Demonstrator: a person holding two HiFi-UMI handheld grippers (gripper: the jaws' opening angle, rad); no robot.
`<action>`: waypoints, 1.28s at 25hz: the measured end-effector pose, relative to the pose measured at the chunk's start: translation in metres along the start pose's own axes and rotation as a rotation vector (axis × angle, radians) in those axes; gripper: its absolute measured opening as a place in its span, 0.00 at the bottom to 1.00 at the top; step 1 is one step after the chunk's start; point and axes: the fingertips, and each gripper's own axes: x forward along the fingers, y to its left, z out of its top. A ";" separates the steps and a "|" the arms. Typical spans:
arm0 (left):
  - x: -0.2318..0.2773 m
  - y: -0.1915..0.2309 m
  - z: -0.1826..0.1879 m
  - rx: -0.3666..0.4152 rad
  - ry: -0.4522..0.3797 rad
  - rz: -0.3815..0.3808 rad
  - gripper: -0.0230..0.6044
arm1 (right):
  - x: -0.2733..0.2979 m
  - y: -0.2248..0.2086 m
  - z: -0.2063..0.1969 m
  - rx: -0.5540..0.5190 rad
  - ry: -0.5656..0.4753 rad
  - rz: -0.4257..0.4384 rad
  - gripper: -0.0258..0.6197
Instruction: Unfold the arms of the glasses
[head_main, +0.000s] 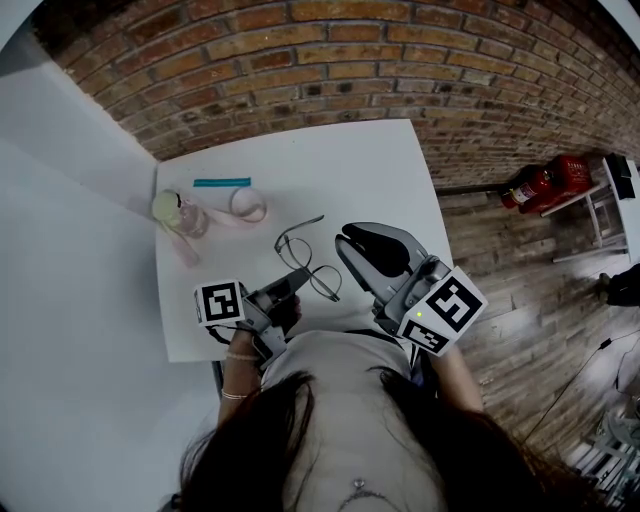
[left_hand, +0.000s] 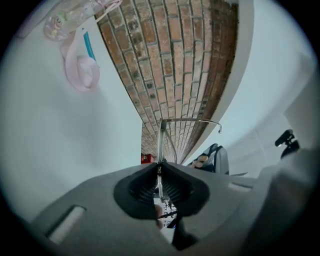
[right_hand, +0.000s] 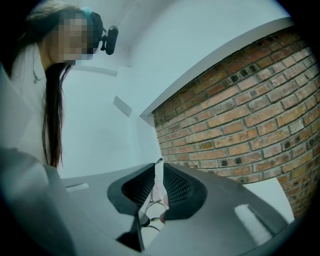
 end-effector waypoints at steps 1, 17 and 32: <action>0.000 -0.002 0.002 0.007 -0.005 0.001 0.07 | 0.001 0.001 -0.001 -0.002 0.005 0.003 0.12; 0.002 -0.031 0.018 0.284 -0.023 0.117 0.07 | 0.013 0.016 -0.014 -0.018 0.060 0.050 0.12; 0.006 -0.039 0.016 0.399 -0.026 0.141 0.07 | 0.028 0.026 -0.031 -0.006 0.126 0.094 0.12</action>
